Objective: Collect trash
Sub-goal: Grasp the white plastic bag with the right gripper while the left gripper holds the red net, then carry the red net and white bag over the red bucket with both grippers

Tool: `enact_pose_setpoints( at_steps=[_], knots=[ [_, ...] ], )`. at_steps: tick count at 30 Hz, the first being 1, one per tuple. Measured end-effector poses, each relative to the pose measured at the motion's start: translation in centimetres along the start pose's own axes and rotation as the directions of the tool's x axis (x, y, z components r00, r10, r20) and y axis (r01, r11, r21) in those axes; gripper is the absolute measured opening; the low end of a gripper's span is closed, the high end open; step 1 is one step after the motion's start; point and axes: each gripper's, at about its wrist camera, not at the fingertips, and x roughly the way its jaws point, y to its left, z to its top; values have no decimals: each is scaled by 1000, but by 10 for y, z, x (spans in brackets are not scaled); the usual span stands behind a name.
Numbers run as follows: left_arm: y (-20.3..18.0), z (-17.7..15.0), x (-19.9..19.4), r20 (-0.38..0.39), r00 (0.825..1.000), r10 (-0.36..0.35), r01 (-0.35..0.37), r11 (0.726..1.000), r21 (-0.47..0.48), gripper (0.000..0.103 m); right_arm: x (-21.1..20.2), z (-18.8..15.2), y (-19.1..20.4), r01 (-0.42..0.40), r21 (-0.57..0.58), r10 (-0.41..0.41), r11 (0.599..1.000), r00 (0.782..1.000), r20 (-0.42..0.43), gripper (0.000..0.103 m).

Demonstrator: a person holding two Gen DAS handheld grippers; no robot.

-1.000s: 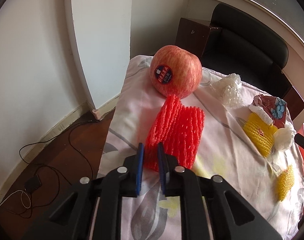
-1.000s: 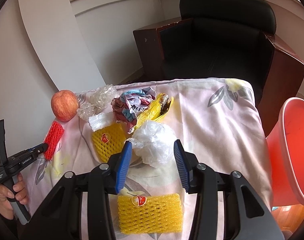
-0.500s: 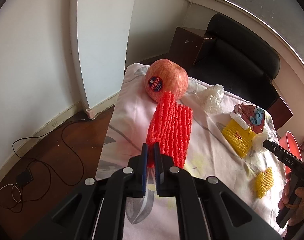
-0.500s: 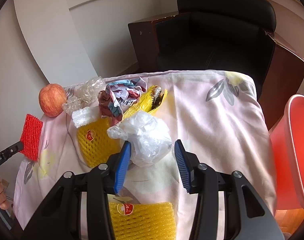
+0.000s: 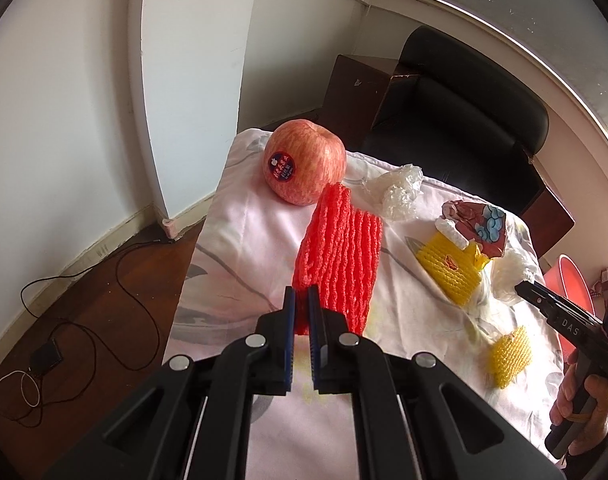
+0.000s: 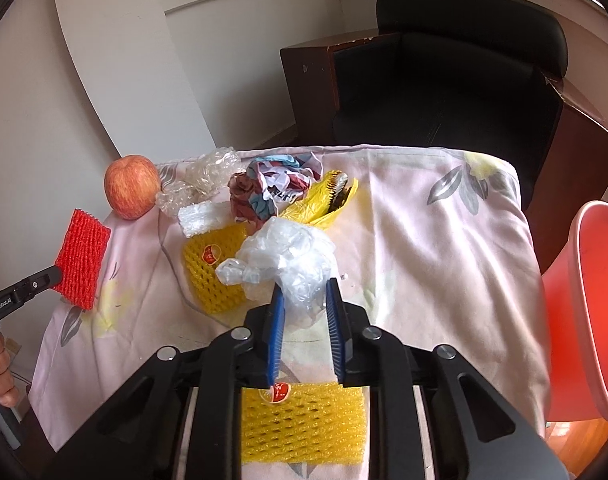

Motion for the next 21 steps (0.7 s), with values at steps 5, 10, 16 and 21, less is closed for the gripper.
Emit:
enact_pose_setpoints(
  at_steps=[5, 10, 16, 21],
  knots=[
    [-14, 1, -8, 13, 1000, -23, 23, 999, 23, 5, -21, -2, 4, -14, 4, 14, 1000, 1000, 26, 20],
    [-36, 0, -15, 26, 997, -68, 67, 996, 52, 5, -39, -7, 1, -25, 17, 24, 1000, 998, 55, 20],
    [-71, -1, -21, 36, 992, -122, 117, 987, 109, 5, -61, -13, -12, -12, 49, 8, 999, 996, 91, 20],
    [-99, -1, -24, 30, 985, -169, 163, 976, 143, 5, -78, -16, -30, 12, 89, -23, 996, 992, 120, 20]
  ],
)
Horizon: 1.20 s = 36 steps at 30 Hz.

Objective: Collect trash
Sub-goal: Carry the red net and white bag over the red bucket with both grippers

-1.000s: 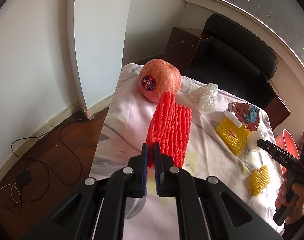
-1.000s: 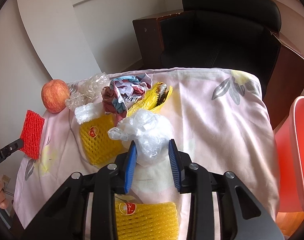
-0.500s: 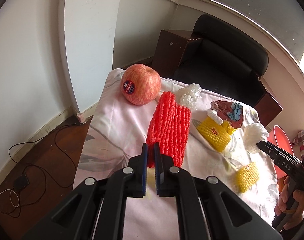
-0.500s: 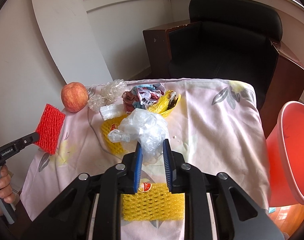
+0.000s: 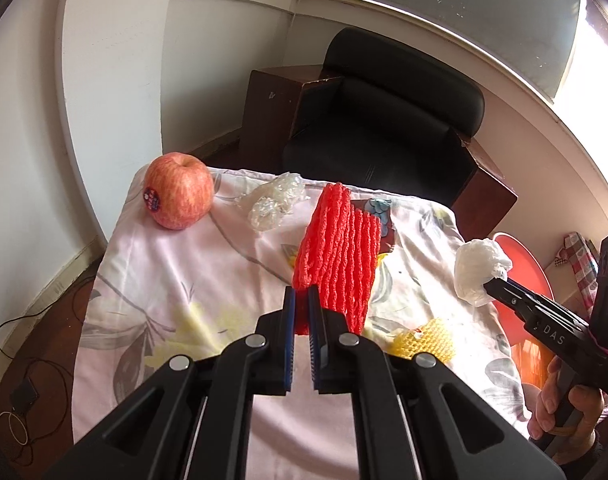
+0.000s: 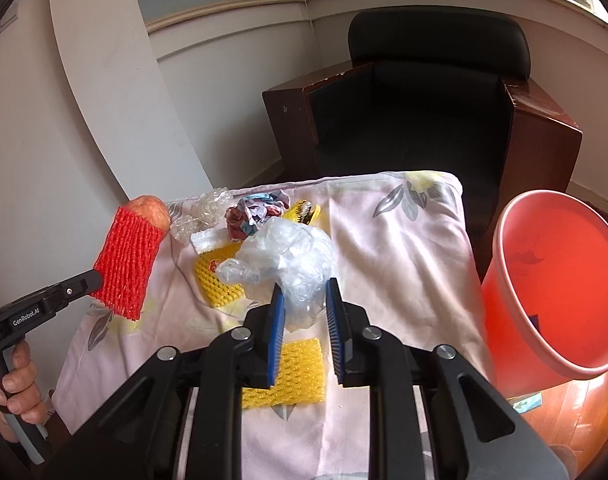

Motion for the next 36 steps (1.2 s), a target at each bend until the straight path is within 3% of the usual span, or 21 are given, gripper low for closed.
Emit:
enact_pose_setpoints(
  at_steps=[13, 23, 30, 36],
  knots=[
    [-105, 9, 26, -31, 987, -159, 162, 981, 108, 5, -35, -5, -74, 145, 133, -150, 980, 988, 33, 20],
    [-206, 11, 57, -87, 959, -270, 282, 934, 218, 5, -59, -9, -140, 260, 239, -276, 935, 960, 35, 20],
    [-262, 9, 82, -145, 943, -298, 327, 906, 267, 5, -60, -15, -169, 305, 273, -321, 912, 947, 16, 20],
    [-294, 2, 107, -187, 943, -275, 322, 895, 309, 5, -55, -21, -186, 324, 293, -336, 900, 942, -11, 20]
  ],
)
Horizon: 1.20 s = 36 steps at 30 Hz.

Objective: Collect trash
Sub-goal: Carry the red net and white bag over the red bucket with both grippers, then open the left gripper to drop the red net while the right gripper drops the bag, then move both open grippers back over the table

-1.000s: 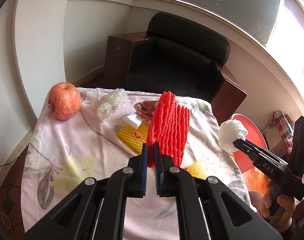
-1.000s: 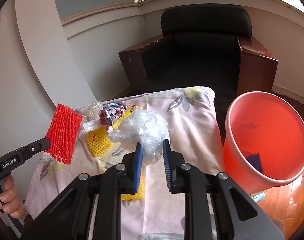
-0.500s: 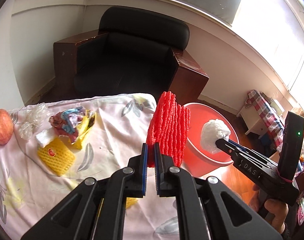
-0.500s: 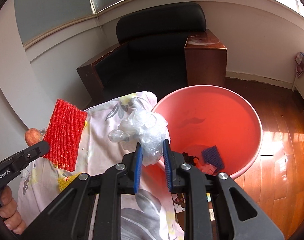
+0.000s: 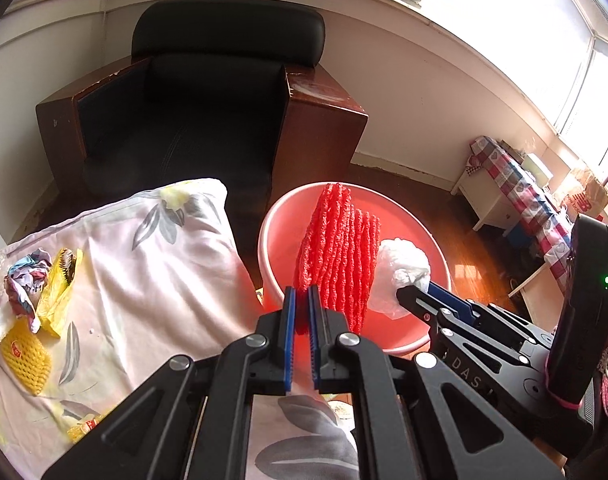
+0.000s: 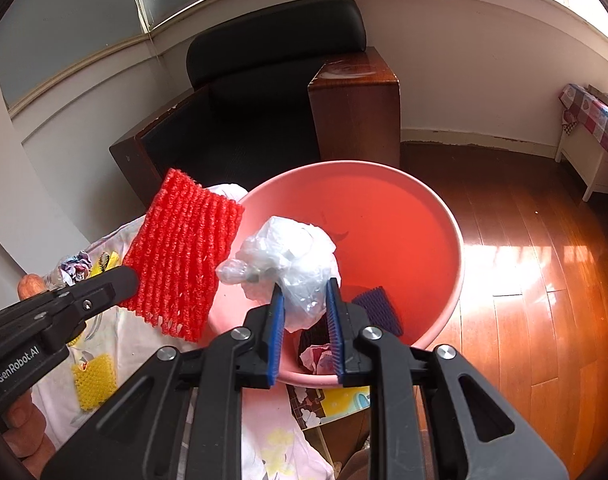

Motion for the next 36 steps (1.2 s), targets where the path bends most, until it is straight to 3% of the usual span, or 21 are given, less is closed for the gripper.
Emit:
enact_pose_setpoints(
  at_steps=[16, 20, 23, 36],
  knots=[
    [-8, 2, 50, -84, 996, 15, -16, 1000, -7, 7, 22, -7, -20, 50, 49, -47, 998, 997, -68, 22],
    [-9, 3, 51, -84, 996, 12, -13, 1000, -6, 16, 21, -9, -23, 44, 65, -40, 997, 997, -63, 40],
    [-10, 3, 47, -72, 997, 15, -15, 1000, -2, 30, 19, -9, -23, 54, 58, -50, 997, 997, -58, 41],
    [0, -2, 22, -45, 998, 41, -42, 999, -15, 39, 2, -12, -9, 12, 37, -12, 999, 1000, -14, 41]
  ],
)
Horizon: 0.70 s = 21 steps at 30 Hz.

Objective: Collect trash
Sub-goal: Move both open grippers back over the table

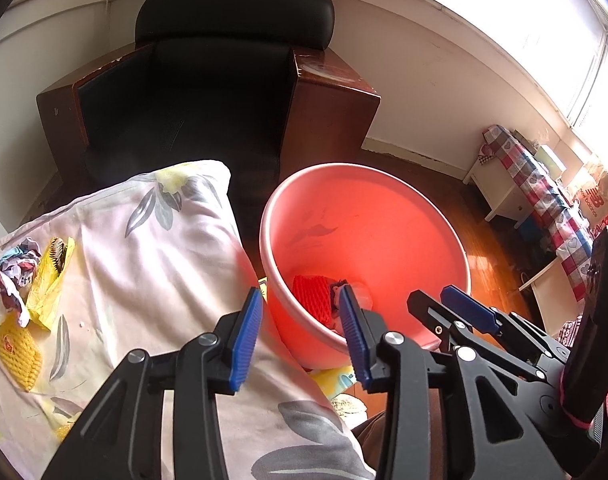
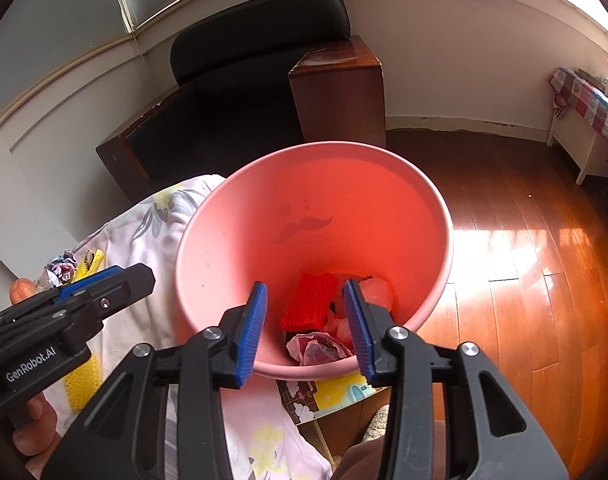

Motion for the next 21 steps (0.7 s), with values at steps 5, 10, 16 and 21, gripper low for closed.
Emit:
enact_pose_setpoints(
  at_steps=[5, 10, 16, 21],
  knots=[
    [10, -6, -15, 17, 1000, 9, -9, 1000, -15, 40, -14, -5, 16, -53, -38, 54, 998, 998, 30, 41],
    [24, -15, -33, 31, 999, 27, -25, 998, -50, 40, -23, -13, 36, -94, -83, 96, 992, 995, 25, 41],
    [48, -30, -52, 24, 997, 67, -64, 993, -97, 40, -24, -24, 61, -145, -118, 147, 982, 989, 5, 47],
    [70, -41, -67, 27, 995, 94, -89, 986, -139, 40, -24, -31, 79, -182, -139, 182, 973, 983, -11, 48]
  ],
)
